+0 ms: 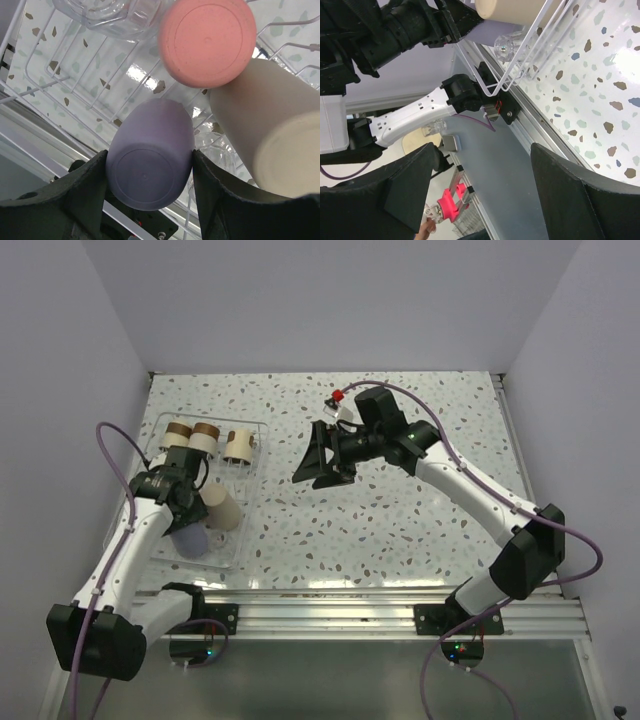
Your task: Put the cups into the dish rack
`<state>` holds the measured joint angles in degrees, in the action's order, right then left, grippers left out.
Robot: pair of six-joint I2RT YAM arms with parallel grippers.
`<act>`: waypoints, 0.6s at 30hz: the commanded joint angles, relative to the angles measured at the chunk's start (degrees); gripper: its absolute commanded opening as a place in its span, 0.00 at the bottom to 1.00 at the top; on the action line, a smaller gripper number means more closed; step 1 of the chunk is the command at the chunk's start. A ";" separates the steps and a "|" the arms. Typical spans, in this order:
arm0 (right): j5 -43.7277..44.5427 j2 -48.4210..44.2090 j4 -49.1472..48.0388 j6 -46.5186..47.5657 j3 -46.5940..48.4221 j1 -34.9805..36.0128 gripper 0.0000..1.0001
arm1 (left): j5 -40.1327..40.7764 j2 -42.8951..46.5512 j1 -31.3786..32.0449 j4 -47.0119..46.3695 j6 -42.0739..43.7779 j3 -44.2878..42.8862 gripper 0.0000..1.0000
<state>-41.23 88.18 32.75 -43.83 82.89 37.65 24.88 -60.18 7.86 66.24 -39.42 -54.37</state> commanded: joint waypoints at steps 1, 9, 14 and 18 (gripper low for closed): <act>-0.52 0.32 0.12 1.12 1.92 -0.65 0.80 | 0.96 -0.63 -0.74 -4.45 -0.66 1.20 0.19; -0.25 1.20 0.56 1.56 2.45 -1.35 0.80 | 0.78 -1.43 -0.83 -5.42 -0.04 1.19 0.57; 0.80 1.38 2.49 2.78 3.85 -1.61 0.81 | 0.69 1.12 -0.83 -5.42 0.22 1.28 0.74; 1.59 1.29 3.37 3.14 4.12 -1.79 0.81 | 0.52 2.79 -0.83 -5.15 0.31 1.20 0.82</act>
<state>-40.58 89.71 34.57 -42.19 84.38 36.25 24.64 -59.24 7.49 62.78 -39.27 -52.99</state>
